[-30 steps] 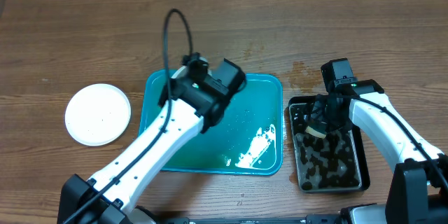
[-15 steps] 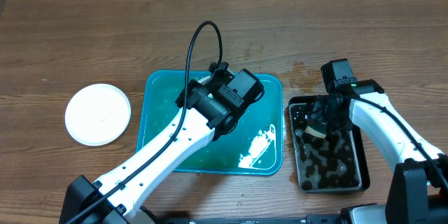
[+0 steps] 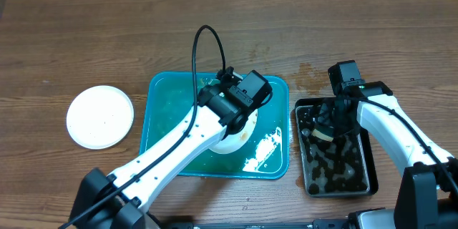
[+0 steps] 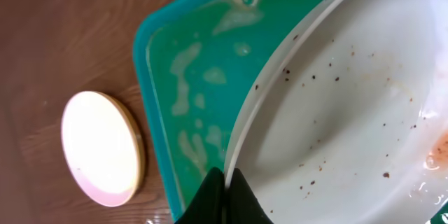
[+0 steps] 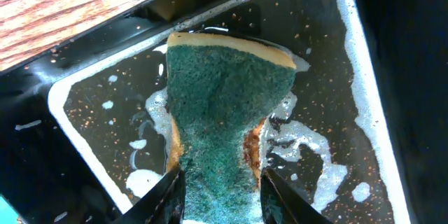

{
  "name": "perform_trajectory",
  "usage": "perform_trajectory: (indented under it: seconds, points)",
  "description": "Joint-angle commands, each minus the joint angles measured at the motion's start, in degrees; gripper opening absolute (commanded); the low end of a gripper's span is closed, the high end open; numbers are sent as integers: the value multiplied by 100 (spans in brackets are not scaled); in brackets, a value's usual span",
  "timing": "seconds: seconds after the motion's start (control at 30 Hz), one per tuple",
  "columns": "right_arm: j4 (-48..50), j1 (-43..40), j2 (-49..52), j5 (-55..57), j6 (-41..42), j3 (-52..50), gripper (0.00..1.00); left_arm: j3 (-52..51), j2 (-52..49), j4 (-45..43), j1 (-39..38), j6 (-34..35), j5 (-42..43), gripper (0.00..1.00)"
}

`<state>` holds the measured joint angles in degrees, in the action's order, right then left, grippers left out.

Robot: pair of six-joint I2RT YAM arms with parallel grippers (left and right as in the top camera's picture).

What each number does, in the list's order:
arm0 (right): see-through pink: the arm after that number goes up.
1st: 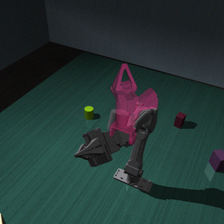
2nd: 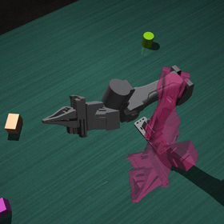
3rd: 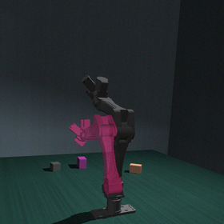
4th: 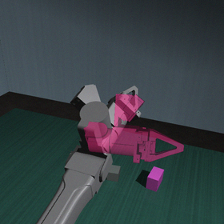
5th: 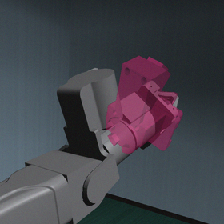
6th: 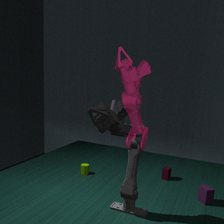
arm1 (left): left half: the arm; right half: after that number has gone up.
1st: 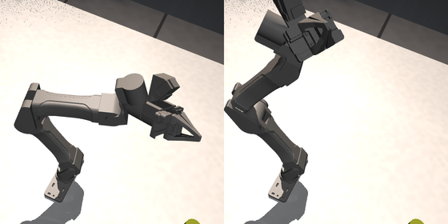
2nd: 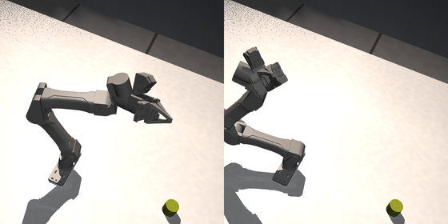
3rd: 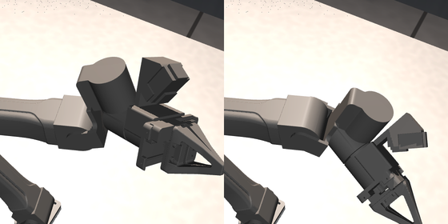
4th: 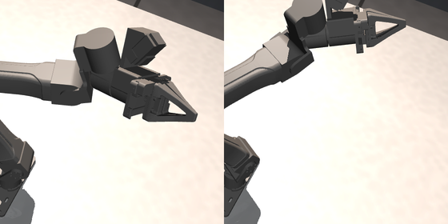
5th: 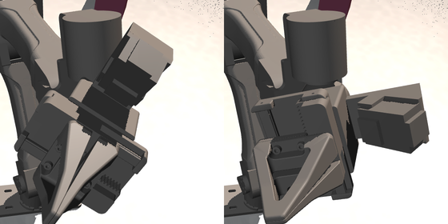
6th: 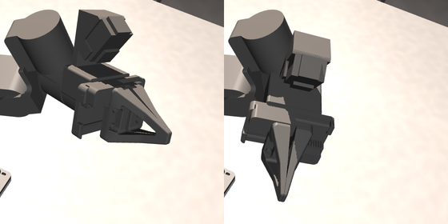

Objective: Clean dirty plates on tray and stack at the side
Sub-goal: 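Tilt the white plate up with the left gripper and rinse it in the tray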

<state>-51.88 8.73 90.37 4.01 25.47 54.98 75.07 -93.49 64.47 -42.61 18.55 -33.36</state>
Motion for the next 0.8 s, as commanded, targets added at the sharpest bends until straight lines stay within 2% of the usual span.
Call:
perform_trajectory:
  seconds: [0.0, 0.37, 0.63, 0.67, 0.73, 0.77]
  points:
    - [42, 4, -72, -68, 24, -28, 36, -81, -249, -33, 59, 251, 190, 4]
    - [85, 4, 22, -74, 28, -129, 36, -81, -614, -199, 59, 337, 258, 4]
    - [831, 4, 33, -332, 28, -949, 36, -81, -614, -262, 59, 337, 345, 4]
    - [883, 4, 33, -330, 26, -1008, 33, -81, -614, -260, 59, 337, 348, 4]
    - [920, 2, 33, -328, 26, -1106, 16, -81, -614, -258, 59, 337, 391, 4]
    - [918, 2, 33, -328, 28, -1123, 12, -81, -614, -260, 59, 337, 417, 4]
